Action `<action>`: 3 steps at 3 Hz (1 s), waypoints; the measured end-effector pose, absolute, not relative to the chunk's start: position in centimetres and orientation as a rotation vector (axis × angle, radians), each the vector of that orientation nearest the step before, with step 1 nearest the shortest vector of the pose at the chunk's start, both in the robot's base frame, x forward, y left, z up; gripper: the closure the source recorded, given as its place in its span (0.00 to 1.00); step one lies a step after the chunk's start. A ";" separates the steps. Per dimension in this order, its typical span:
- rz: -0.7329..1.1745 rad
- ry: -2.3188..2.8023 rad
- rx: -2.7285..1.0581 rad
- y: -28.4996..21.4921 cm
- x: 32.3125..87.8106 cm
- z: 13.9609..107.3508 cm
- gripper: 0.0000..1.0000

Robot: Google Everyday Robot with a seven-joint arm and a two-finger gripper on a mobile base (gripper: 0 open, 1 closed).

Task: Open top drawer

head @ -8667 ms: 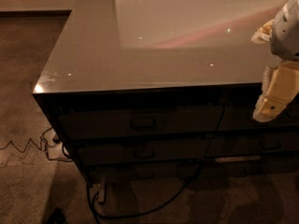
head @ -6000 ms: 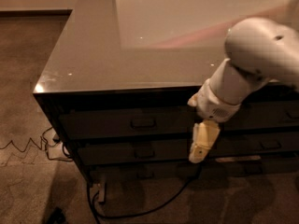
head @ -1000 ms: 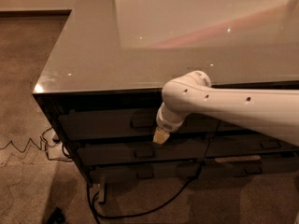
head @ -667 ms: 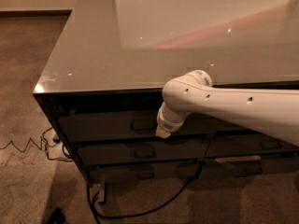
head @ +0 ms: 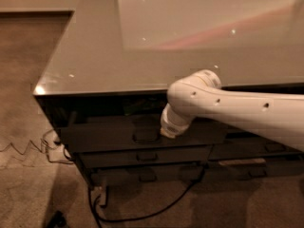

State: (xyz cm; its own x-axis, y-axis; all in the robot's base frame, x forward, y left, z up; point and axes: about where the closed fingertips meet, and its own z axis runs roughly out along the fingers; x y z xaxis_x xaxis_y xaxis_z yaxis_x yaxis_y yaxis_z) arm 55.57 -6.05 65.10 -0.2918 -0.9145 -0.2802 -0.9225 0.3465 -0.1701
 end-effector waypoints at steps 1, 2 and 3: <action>0.034 2.288 -1.628 -6.0 55.6 65.8 1.00; 0.062 2.264 -1.634 -6.4 53.0 66.8 1.00; 0.062 2.264 -1.634 -6.4 53.0 67.2 0.81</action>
Offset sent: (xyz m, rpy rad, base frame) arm -0.1332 -0.0821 0.0178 0.0596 0.0649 -0.0492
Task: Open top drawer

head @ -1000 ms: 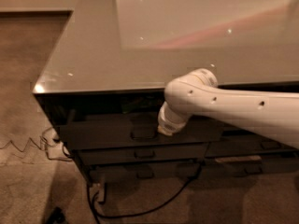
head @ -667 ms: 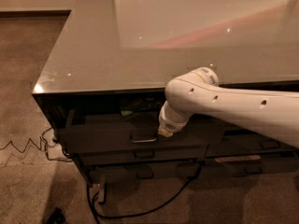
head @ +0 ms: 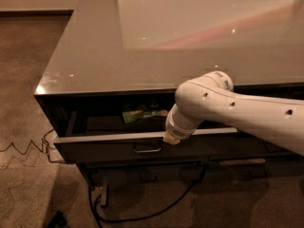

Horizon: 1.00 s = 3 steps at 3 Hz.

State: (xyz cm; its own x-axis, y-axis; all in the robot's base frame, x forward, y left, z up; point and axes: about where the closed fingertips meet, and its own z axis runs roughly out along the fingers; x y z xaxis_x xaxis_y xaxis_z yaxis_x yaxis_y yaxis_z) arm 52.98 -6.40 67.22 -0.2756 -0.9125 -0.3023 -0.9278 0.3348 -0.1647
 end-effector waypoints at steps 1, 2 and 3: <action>0.062 2.264 -1.634 -6.4 53.0 67.2 0.50; 0.062 2.264 -1.634 -6.4 53.0 67.2 0.27; 0.062 2.264 -1.634 -6.4 53.0 67.2 0.04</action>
Offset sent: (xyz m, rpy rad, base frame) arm 0.0000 0.0000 0.0000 0.0000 0.0000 0.0000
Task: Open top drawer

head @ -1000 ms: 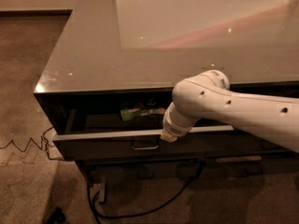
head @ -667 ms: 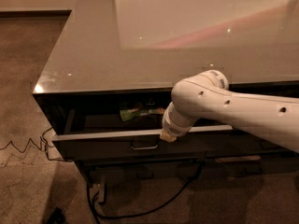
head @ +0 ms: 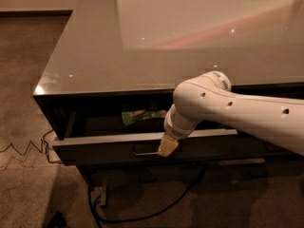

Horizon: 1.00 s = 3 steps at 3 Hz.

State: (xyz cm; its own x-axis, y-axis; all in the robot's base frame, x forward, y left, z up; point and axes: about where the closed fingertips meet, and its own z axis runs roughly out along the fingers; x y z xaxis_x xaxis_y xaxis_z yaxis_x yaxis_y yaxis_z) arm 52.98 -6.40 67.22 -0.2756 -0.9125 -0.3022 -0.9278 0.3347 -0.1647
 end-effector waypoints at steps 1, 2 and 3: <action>0.062 2.264 -1.634 -6.4 53.0 67.2 0.00; 0.062 2.264 -1.635 -6.4 53.0 67.2 0.00; 0.032 2.196 -1.697 -6.0 53.0 67.6 0.00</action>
Offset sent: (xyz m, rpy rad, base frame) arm 0.0000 0.0000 0.0000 0.0000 0.0000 0.0000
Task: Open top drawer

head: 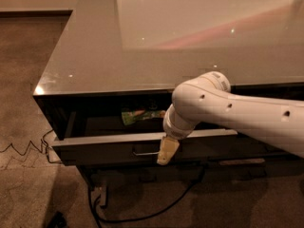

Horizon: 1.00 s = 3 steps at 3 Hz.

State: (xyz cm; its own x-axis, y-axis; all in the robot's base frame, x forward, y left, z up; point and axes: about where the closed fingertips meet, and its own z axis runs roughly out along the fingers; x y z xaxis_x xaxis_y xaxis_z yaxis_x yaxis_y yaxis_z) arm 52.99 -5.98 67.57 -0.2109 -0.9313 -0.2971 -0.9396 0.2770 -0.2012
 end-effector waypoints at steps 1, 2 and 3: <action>-0.019 2.088 -1.797 -5.9 52.4 67.8 0.00; -0.068 2.057 -1.871 -6.6 51.9 66.9 0.00; -0.092 2.086 -1.897 -7.8 51.8 65.4 0.19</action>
Offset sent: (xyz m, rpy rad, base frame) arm -0.0163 -0.0157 -0.0195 -0.1398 -0.0632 0.1919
